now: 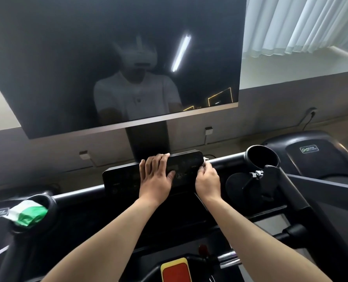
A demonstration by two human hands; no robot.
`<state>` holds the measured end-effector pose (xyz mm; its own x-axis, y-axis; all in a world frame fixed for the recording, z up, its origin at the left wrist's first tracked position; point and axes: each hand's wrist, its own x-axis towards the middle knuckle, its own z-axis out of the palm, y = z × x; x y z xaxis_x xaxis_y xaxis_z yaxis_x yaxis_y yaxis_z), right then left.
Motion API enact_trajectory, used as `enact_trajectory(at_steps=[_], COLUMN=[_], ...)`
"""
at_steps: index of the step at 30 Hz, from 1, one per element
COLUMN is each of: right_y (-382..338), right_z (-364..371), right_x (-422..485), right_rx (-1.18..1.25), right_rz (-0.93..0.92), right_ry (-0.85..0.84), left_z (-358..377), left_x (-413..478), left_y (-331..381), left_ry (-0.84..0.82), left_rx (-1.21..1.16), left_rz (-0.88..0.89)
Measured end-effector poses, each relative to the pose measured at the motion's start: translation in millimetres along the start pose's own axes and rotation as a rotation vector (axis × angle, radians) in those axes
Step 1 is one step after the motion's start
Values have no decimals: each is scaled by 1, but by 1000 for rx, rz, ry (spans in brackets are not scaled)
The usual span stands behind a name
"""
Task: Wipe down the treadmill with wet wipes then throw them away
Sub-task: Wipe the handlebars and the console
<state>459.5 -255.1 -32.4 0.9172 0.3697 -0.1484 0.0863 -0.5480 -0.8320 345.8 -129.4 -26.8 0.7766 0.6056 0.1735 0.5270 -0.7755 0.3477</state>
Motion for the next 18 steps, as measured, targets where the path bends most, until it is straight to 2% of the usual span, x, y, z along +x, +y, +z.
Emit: enact_trajectory(at_steps=[4, 7, 12, 15, 18], right_y=[9, 14, -8, -27, -38], right_z=[-4, -6, 2, 7, 9], right_x=[-6, -9, 1, 18, 28], right_rx=[6, 17, 7, -168, -421], right_rz=[62, 29, -289, -431, -469], right_ry=[-26, 8, 109, 72, 14], left_z=[1, 0, -3, -4, -4], left_x=[0, 0, 0, 1, 1], left_y=[0, -1, -1, -1, -2], left_ry=[2, 1, -12, -13, -17], left_rx=[0, -2, -1, -3, -7], left_rz=[-5, -3, -7, -9, -4])
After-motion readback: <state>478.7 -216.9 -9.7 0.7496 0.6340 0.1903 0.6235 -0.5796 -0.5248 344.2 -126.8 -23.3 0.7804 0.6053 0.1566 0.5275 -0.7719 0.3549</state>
